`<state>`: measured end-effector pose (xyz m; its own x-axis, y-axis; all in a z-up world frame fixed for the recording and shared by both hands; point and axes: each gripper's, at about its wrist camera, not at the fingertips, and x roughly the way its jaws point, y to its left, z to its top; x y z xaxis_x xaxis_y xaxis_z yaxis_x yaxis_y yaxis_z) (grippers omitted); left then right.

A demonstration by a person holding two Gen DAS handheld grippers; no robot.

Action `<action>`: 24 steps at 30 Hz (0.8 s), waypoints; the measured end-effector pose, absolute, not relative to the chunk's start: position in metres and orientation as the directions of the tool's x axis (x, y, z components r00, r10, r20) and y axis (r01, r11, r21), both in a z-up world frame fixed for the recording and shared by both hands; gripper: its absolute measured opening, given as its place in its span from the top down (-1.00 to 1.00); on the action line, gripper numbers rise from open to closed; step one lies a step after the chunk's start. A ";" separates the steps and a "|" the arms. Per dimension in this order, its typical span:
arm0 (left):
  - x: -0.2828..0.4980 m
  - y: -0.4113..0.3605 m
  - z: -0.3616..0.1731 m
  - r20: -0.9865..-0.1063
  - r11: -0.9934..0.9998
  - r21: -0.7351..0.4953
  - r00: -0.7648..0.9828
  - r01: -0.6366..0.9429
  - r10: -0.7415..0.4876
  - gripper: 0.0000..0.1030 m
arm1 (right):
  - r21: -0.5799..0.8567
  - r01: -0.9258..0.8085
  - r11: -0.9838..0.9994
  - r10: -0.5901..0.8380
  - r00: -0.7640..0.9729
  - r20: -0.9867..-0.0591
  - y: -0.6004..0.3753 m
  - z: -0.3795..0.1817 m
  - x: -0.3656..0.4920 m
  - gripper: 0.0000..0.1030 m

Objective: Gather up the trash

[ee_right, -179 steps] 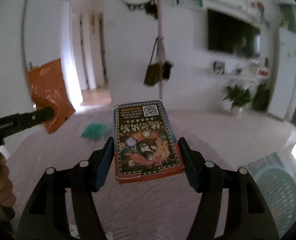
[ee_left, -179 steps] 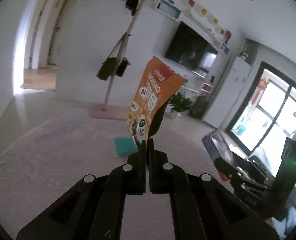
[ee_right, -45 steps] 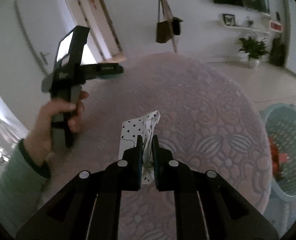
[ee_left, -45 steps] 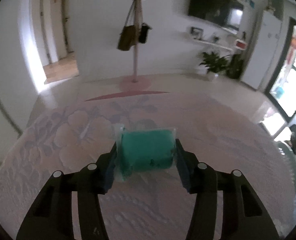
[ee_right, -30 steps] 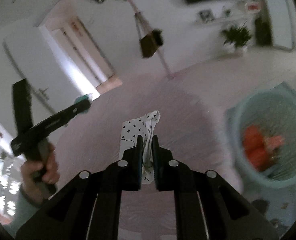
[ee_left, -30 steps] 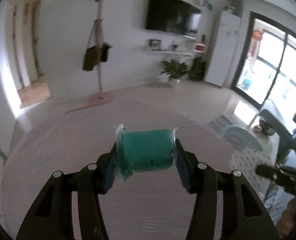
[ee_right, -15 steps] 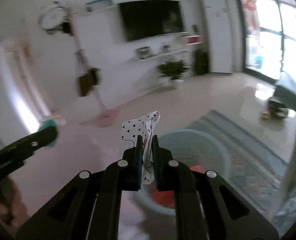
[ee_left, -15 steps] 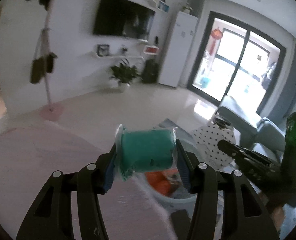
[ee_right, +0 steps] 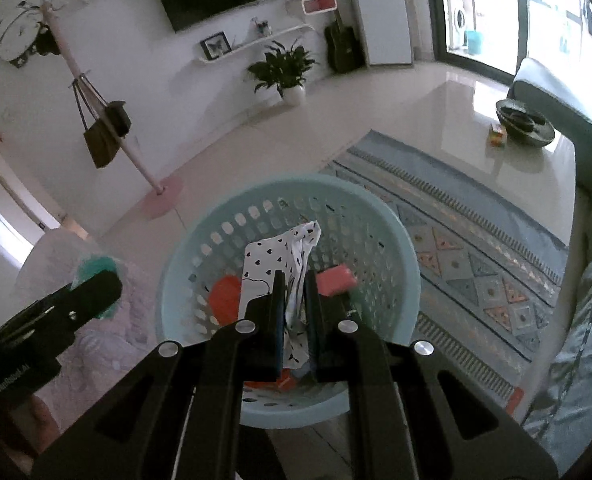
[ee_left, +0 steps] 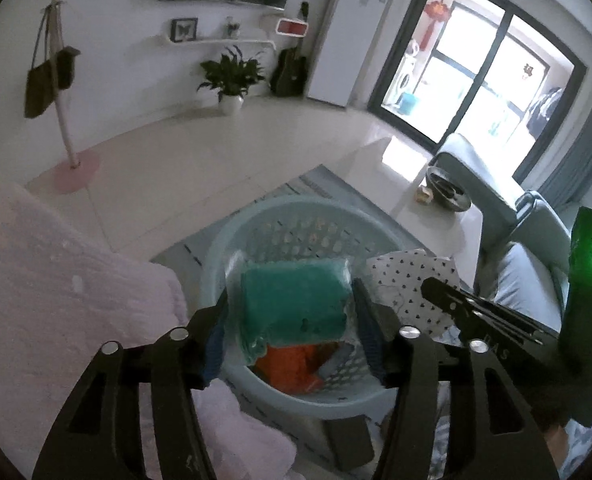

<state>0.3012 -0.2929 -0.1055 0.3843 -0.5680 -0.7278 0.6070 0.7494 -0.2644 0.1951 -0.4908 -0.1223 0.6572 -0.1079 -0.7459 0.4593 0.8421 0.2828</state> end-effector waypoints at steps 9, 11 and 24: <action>0.296 -0.266 -0.098 -0.716 0.757 -0.296 0.389 0.582 -0.579 -0.46 | 0.299 0.451 0.841 -0.119 0.693 -0.711 -0.485 -0.109 0.183 -0.28; 0.290 -0.250 -0.089 -0.702 0.764 -0.289 0.414 0.577 -0.579 -0.46 | 0.306 0.431 0.849 -0.110 0.710 -0.696 -0.479 -0.100 0.176 -0.28; 0.183 -0.103 -0.020 -0.524 0.877 -0.190 0.710 0.441 -0.471 -0.59 | 0.277 0.247 0.928 -0.068 0.847 -0.527 -0.349 -0.032 0.120 -0.36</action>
